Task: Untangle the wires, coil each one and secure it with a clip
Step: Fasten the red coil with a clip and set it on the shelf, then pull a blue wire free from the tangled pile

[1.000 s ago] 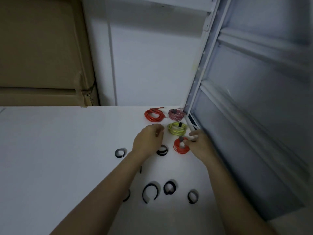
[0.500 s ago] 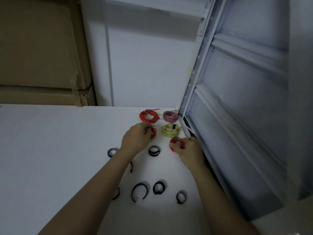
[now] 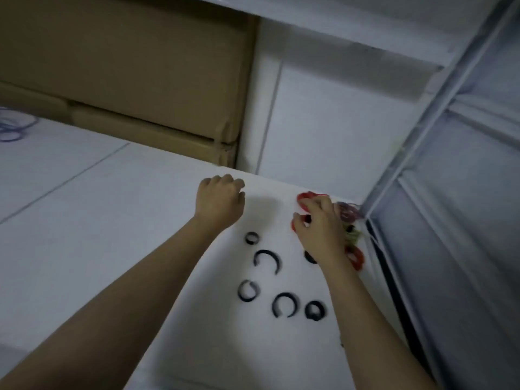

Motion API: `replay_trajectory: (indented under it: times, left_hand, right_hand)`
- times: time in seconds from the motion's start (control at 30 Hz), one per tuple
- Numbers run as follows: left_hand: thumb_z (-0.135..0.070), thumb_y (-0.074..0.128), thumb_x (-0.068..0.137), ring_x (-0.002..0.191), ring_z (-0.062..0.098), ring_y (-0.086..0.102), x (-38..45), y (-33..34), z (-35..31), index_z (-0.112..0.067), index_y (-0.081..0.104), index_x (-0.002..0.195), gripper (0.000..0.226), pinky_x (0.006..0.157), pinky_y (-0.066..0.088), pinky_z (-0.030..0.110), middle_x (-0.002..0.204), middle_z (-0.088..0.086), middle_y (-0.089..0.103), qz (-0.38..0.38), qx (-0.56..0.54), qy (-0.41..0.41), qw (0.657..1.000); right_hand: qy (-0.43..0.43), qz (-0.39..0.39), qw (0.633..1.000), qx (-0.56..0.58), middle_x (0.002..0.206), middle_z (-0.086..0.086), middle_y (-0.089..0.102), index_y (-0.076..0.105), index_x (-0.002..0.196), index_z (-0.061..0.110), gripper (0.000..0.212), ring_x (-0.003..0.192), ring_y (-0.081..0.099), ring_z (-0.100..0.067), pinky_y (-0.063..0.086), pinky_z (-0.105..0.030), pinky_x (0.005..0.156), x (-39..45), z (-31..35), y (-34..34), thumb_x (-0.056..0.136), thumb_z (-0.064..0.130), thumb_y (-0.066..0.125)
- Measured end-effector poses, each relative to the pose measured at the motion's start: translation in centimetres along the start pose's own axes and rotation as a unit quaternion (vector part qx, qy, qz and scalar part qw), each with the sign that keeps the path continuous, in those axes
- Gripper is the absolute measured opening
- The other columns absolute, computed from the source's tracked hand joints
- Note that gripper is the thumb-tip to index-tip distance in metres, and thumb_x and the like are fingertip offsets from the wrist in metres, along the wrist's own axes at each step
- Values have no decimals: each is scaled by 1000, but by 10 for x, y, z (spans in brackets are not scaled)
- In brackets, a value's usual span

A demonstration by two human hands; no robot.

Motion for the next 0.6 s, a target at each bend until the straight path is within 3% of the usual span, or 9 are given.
replay_trajectory:
  times: [0.23, 0.4, 0.6]
  left_hand:
    - [-32, 46, 96, 115, 32, 49, -28, -102, 195, -12, 49, 131, 40, 92, 38, 41, 126, 12, 53, -28, 136, -149, 979]
    - [-33, 47, 96, 125, 34, 42, -76, -178, 334, -12, 44, 133, 43, 100, 35, 43, 135, 13, 46, -19, 195, -244, 950]
    - [-28, 48, 94, 124, 35, 43, -115, -258, 480, -11, 45, 131, 40, 99, 36, 45, 134, 14, 47, -3, 241, -287, 927]
  right_hand:
    - [-143, 135, 979, 49, 133, -10, 48, 56, 130, 14, 39, 124, 41, -30, 40, -39, 97, 55, 178, 90, 93, 24, 57]
    - [-195, 151, 965, 89, 133, -10, 47, 54, 131, 16, 38, 124, 42, -28, 40, -38, 95, 68, 334, 148, 94, 24, 55]
    - [-254, 160, 953, 31, 136, -10, 43, 48, 136, 16, 42, 124, 39, -29, 38, -39, 96, 65, 509, 217, 95, 23, 50]
Point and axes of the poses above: each hand's wrist, its own x-axis towards the middle knuckle, its own y-axis out of the palm, z = x × y, the point moved 5 cm from there along x, towards the middle knuckle
